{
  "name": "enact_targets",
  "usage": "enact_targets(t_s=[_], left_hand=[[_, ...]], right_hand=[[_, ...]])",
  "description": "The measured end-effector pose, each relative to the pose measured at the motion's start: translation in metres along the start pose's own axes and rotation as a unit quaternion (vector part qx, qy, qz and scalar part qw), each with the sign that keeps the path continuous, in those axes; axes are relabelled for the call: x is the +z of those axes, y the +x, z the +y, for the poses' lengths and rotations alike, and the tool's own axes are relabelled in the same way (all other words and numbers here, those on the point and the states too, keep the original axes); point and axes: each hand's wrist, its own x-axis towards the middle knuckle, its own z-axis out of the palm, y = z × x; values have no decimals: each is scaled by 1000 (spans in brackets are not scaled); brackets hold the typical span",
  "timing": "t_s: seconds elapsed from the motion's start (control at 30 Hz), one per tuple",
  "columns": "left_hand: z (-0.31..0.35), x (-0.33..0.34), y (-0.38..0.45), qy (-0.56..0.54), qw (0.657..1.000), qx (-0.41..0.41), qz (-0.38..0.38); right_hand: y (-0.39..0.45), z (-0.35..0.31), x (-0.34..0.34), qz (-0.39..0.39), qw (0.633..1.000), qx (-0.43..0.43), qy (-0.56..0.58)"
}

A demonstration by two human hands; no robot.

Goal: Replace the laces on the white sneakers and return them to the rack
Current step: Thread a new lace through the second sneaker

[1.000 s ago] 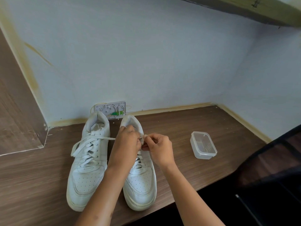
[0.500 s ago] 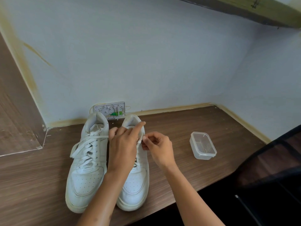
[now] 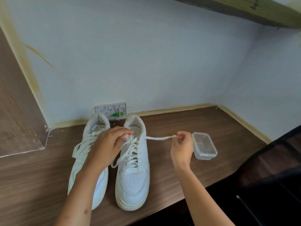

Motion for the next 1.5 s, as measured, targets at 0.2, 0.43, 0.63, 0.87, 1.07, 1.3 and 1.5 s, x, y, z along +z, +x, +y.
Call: enact_targets(t_s=[0.2, 0.43, 0.63, 0.87, 1.07, 1.3, 1.5], left_hand=[[-5, -7, -3, -20, 999, -26, -4], [-6, -10, -6, -12, 999, -37, 28], [-6, -10, -7, 19, 997, -62, 30], [-2, -10, -7, 21, 997, -72, 23], [-2, -12, -9, 35, 996, -62, 47], [-2, -14, -10, 47, 993, -80, 76], [6, -13, -10, 59, 993, -75, 65]], right_hand=[[-26, -8, 21, -273, 936, -209, -73], [-18, -11, 12, -155, 973, -161, -52], [5, 4, -9, 26, 997, -12, -76], [-28, -9, 20, -254, 915, -278, -147], [-25, -9, 19, -171, 944, -254, -120], [12, 12, -20, -49, 977, -111, -177], [-11, -3, 0, -228, 916, -264, -197]])
